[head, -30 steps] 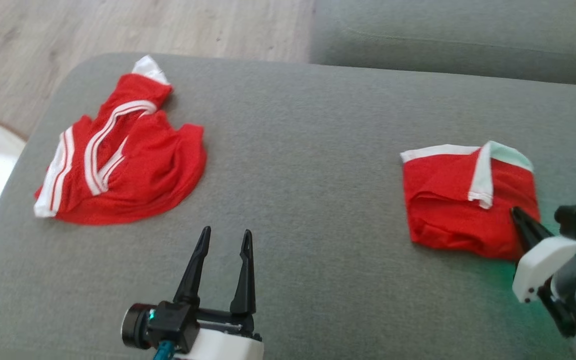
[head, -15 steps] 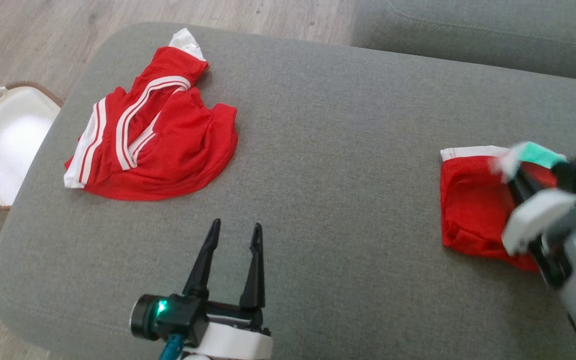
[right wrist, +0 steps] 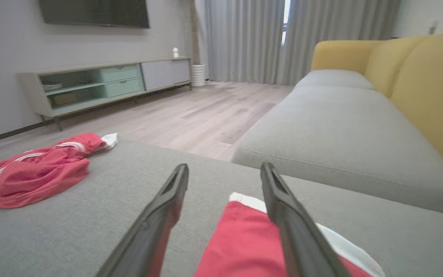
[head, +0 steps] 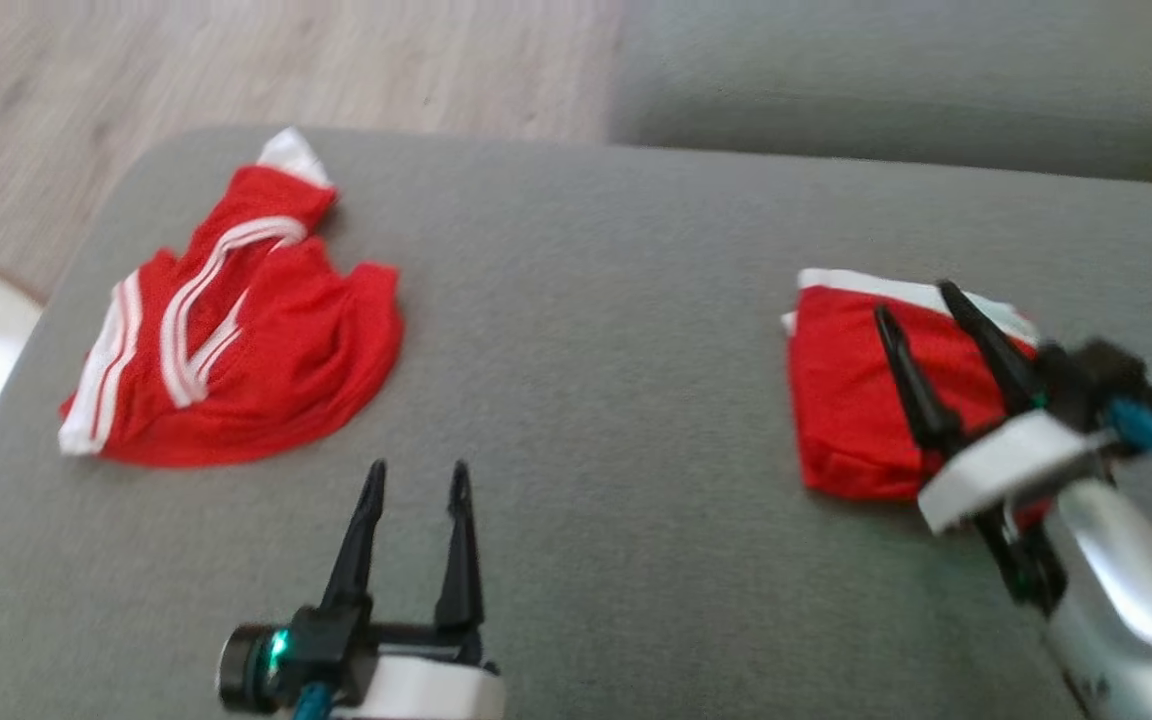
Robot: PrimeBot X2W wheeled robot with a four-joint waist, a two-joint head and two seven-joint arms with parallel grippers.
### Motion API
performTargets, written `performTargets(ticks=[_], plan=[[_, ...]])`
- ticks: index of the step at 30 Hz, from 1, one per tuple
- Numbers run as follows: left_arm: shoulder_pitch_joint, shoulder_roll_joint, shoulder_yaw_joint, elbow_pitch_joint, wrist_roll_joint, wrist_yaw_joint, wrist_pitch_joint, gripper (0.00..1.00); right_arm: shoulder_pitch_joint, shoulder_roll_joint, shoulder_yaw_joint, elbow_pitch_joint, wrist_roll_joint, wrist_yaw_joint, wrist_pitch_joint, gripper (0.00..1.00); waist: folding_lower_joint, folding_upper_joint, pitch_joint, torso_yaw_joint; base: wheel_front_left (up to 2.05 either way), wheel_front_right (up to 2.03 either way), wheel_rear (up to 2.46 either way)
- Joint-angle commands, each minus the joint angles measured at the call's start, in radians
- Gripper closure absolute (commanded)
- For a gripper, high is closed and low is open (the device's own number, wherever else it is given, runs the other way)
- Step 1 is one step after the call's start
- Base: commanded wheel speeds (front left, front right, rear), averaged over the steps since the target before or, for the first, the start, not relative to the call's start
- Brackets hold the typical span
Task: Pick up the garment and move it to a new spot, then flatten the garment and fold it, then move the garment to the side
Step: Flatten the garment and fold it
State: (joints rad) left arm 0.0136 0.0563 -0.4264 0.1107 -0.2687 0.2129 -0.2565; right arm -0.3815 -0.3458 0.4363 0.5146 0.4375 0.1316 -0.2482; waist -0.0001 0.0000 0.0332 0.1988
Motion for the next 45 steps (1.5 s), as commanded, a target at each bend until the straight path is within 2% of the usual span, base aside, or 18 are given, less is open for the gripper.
performTargets(ticks=[1, 9, 15, 21, 28, 45], plan=[[-0.015, -0.006, 0.038, -0.035, -0.002, 0.006, -0.005, 0.0, 0.009, 0.004, -0.006, -0.04, -0.013, -0.001, -0.013, 0.0, 0.0001, 0.0, -0.041, -0.044, 0.0, 0.0, 0.0], [0.051, -0.006, 0.115, -0.055, 0.017, 0.025, -0.005, 0.0, 0.282, 0.072, -0.224, -0.309, -0.137, -0.001, -0.013, 0.0, 0.0001, 0.0, -0.099, -0.116, 0.0, 0.0, 0.0], [0.102, -0.006, 0.16, -0.067, 0.029, 0.045, -0.005, 0.0, 0.439, 0.122, -0.321, -0.378, -0.156, -0.001, -0.013, 0.0, 0.0001, 0.0, -0.141, -0.13, 0.0, 0.0, 0.0], [0.148, -0.006, 0.176, -0.048, 0.058, 0.024, -0.005, 0.0, 0.507, 0.135, -0.333, -0.358, -0.18, -0.001, -0.013, 0.0, 0.0001, 0.0, -0.164, -0.141, 0.0, 0.0, 0.0], [0.151, -0.006, 0.188, -0.024, 0.073, -0.006, -0.005, 0.0, 0.519, 0.149, -0.327, -0.325, -0.193, -0.001, -0.013, 0.0, 0.0001, 0.0, -0.171, -0.141, 0.0, 0.0, 0.0], [0.164, -0.006, 0.19, -0.015, 0.087, -0.016, -0.005, 0.0, 0.522, 0.163, -0.322, -0.309, -0.192, -0.001, -0.014, 0.0, 0.0001, 0.0, -0.182, -0.146, 0.0, 0.0, 0.0]])
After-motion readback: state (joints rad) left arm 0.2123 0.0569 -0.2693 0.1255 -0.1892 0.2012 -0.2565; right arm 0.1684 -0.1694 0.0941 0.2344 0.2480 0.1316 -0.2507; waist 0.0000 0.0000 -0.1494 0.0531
